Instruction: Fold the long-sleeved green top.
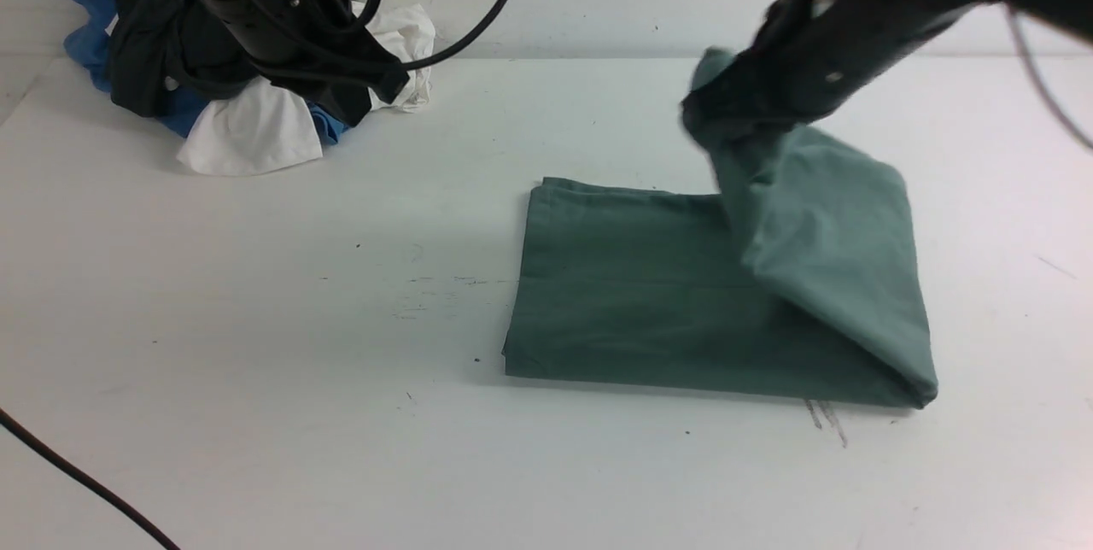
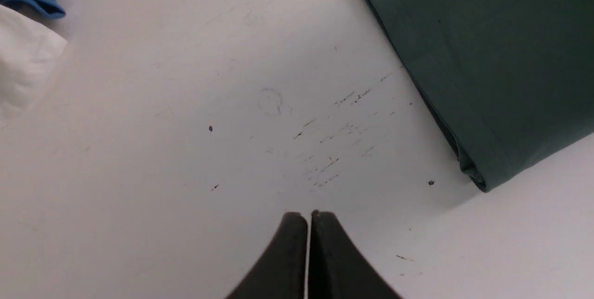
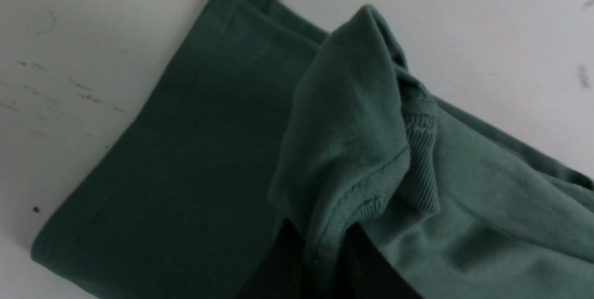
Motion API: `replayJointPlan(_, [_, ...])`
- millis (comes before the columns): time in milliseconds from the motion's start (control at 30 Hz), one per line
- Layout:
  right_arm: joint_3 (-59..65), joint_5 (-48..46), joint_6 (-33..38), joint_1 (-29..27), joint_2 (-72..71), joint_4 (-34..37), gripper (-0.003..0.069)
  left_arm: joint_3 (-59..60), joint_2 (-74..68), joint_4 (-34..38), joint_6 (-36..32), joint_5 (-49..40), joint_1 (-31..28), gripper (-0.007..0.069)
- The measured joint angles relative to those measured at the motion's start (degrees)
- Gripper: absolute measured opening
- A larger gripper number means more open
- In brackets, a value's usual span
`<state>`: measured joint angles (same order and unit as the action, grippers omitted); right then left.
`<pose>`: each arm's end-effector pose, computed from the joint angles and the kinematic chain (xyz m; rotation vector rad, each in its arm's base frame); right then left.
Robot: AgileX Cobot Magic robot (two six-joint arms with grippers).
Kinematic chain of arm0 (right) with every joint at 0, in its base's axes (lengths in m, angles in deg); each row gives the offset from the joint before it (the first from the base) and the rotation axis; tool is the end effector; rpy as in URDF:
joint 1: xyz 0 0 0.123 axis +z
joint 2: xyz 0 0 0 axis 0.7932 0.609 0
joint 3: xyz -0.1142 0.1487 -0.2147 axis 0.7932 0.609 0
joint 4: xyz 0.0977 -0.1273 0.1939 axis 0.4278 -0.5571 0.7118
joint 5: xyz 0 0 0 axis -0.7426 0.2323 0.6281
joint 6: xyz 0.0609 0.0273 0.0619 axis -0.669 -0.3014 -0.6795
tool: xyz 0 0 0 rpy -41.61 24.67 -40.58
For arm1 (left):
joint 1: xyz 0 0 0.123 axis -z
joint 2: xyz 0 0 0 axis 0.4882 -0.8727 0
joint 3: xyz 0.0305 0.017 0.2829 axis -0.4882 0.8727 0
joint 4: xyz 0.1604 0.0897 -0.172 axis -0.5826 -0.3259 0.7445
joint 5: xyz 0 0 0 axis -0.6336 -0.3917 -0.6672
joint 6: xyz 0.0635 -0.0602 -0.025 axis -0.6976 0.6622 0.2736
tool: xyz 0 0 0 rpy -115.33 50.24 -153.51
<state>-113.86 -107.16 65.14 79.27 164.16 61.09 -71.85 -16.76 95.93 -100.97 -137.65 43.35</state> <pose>0.3764 0.1866 0.3030 -0.6078 2.5339 0.1209 0.3861 -0.1093 0.3551 0.7688 2.5635 -0.1534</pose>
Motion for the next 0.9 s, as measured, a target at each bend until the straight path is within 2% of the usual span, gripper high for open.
replayJointPlan(67, [-1.2,0.4,-0.8,1.5,2.4,0.1,0.0048,0.0,0.0,0.0,0.1,0.0,0.0,-0.0008])
replayJointPlan(133, [-4.5,0.6,-1.6,3.7,7.0,1.6,0.0092,0.0,0.0,0.0,0.1,0.0,0.0,-0.0008])
replayJointPlan(233, [-8.8,0.4,-1.6,5.2,9.2,3.7,0.0189,0.0,0.0,0.0,0.1,0.0,0.0,-0.0008])
replayJointPlan(300, [-12.3,-1.2,-1.6,5.5,9.2,3.9,0.0281,0.0,0.0,0.3,0.1,0.0,0.0,-0.0007])
replayJointPlan(400, [-17.4,-5.0,-1.7,5.1,8.1,-0.5,0.0396,0.0,0.0,2.0,0.1,0.0,0.1,-0.0007])
replayJointPlan(500, [-20.2,-10.5,-1.7,3.2,5.9,-7.7,0.0442,0.0,-0.2,4.0,-0.2,0.0,2.0,-0.0007])
replayJointPlan(600, [-20.6,-15.4,-1.5,-0.1,4.3,-11.4,0.0421,0.0,-0.9,5.9,-1.7,0.0,5.4,-0.0007])
replayJointPlan(667, [-20.1,-16.8,-0.8,-3.9,4.0,-11.3,0.0366,0.0,-2.6,8.5,-3.4,0.9,8.3,-0.0007])
replayJointPlan(700, [-20.1,-16.8,-0.8,-4.3,3.9,-11.2,0.0366,0.0,-3.0,8.8,-3.6,1.0,8.9,-0.0007])
replayJointPlan(733, [-18.4,-17.0,0.1,-7.2,3.9,-8.9,0.0285,-0.1,-4.9,11.0,-4.8,2.7,10.9,-0.0007])
replayJointPlan(767, [-17.2,-17.0,0.7,-8.6,3.9,-7.8,0.0258,-0.1,-6.2,12.0,-5.3,3.4,11.5,-0.0007])
replayJointPlan(900, [-7.7,-15.3,3.2,-14.0,3.9,0.8,0.0072,-0.1,-14.4,14.5,-7.0,7.1,13.3,-0.0007])
